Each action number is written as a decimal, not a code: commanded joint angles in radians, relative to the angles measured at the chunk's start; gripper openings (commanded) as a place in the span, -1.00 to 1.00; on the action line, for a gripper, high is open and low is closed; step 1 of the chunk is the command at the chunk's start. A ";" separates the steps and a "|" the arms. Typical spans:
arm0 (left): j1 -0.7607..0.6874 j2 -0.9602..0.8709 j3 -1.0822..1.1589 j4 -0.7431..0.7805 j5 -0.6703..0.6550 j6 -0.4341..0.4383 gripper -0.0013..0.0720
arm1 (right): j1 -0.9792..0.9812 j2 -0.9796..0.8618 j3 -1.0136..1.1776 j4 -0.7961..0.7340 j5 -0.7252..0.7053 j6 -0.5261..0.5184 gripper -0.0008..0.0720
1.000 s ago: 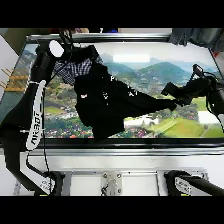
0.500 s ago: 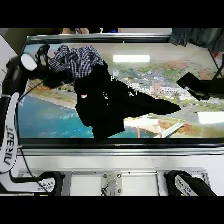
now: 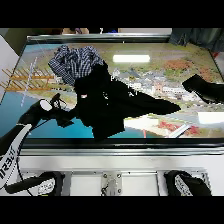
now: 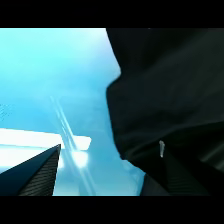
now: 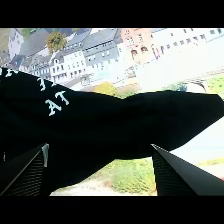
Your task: Fold the clothes and pants, and hang the long-sleeved shirts on hangers.
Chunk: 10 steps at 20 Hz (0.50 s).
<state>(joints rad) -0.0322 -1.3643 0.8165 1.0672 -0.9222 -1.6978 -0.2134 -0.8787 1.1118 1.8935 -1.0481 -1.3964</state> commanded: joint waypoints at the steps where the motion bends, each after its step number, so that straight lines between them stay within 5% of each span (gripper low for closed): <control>1: -0.070 -0.068 -0.013 -0.079 0.059 -0.002 0.86 | 0.000 0.007 -0.001 0.016 -0.003 -0.003 0.99; 7: -0.185 -0.206 0.149 -0.100 0.059 -0.006 0.85 | -0.003 0.006 -0.001 0.010 -0.004 -0.003 0.99; 8: -0.190 -0.219 0.175 -0.093 0.048 -0.017 0.41 | -0.011 0.003 -0.001 -0.006 -0.011 -0.002 0.99; 9: -0.186 -0.223 0.198 -0.085 0.031 -0.015 -0.46 | -0.034 -0.006 -0.002 -0.030 -0.037 0.010 0.99; 10: -0.174 -0.214 0.213 -0.069 0.021 -0.015 -0.88 | -0.069 -0.020 -0.008 -0.049 -0.065 0.012 0.99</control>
<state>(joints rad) -0.1986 -1.5612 0.9676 0.9939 -0.8803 -1.7050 -0.2382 -0.8814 1.1099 1.8904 -1.0668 -1.3987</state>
